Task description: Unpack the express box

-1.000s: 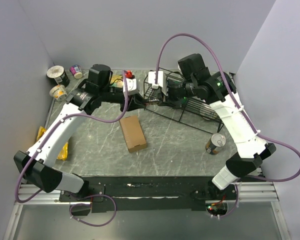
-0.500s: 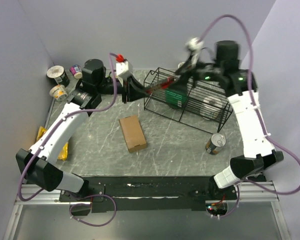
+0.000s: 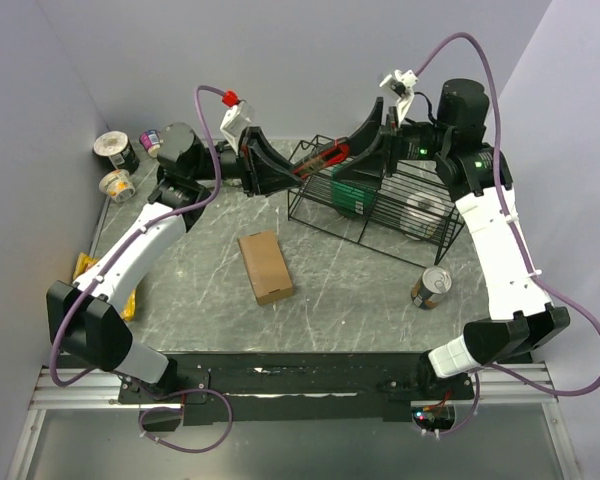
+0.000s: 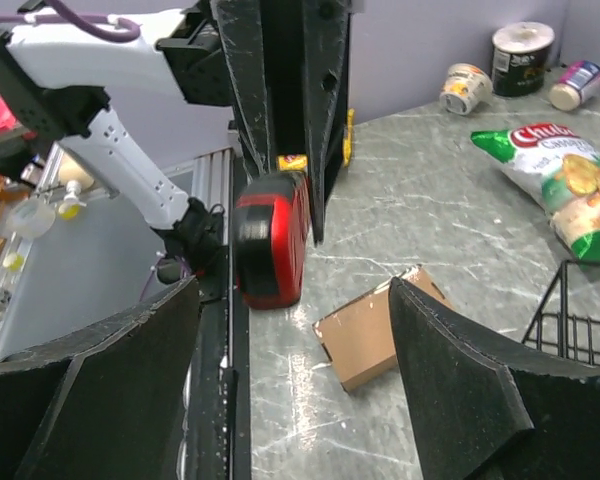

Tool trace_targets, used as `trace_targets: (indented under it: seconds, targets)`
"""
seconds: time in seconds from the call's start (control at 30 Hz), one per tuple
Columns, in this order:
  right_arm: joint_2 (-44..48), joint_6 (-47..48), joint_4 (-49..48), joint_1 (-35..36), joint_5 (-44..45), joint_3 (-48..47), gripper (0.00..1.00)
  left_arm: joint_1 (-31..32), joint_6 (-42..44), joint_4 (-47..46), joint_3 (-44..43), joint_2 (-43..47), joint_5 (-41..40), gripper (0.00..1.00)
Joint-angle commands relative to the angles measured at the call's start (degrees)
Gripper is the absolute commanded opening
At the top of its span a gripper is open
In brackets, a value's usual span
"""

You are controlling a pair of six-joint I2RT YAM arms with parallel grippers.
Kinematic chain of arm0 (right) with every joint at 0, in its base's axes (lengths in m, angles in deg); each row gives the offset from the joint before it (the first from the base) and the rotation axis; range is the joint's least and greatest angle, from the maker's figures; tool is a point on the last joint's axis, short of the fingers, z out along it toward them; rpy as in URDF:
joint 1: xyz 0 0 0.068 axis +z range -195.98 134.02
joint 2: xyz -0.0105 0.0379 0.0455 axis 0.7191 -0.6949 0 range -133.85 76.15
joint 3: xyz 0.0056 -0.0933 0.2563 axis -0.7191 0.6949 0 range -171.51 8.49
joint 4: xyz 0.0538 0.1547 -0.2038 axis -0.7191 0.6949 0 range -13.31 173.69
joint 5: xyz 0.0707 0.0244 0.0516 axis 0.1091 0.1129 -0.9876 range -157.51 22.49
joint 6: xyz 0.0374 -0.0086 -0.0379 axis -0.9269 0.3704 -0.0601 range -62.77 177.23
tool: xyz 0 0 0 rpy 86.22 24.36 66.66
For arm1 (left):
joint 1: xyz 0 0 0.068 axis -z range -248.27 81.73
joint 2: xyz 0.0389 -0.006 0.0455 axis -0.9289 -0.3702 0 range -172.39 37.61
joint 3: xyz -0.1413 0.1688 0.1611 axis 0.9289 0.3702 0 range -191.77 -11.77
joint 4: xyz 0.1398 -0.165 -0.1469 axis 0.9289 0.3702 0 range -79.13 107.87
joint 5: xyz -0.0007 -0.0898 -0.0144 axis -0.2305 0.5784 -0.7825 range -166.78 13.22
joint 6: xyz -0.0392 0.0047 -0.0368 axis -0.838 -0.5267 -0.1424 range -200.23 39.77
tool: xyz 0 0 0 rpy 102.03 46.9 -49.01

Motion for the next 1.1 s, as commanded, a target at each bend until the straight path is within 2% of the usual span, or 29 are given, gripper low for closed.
trace_targets:
  seconds: [0.0,0.17,0.4,0.87,1.07]
  targets:
    - [0.07,4.56,1.42,1.6,-0.46,-4.19,0.81,1.02,0.21,-2.28,-1.68,0.51,1.27,0.01]
    - [-1.68,10.46,7.74,5.19,2.18,-7.97,0.76,1.11,0.65,-1.76,-2.12,0.07,0.83,0.01]
    - [-2.39,14.59,10.39,8.36,6.05,-8.94,0.69,1.19,1.18,-1.32,-2.3,-0.72,-0.05,0.01]
    - [-2.65,13.1,8.29,9.86,8.33,-7.71,0.57,1.28,-2.16,-5.27,-3.09,-2.21,-1.02,0.01]
    - [-2.92,12.84,8.2,10.3,8.51,-7.54,0.47,1.28,-2.78,-6.24,-2.82,-2.48,-1.37,0.01]
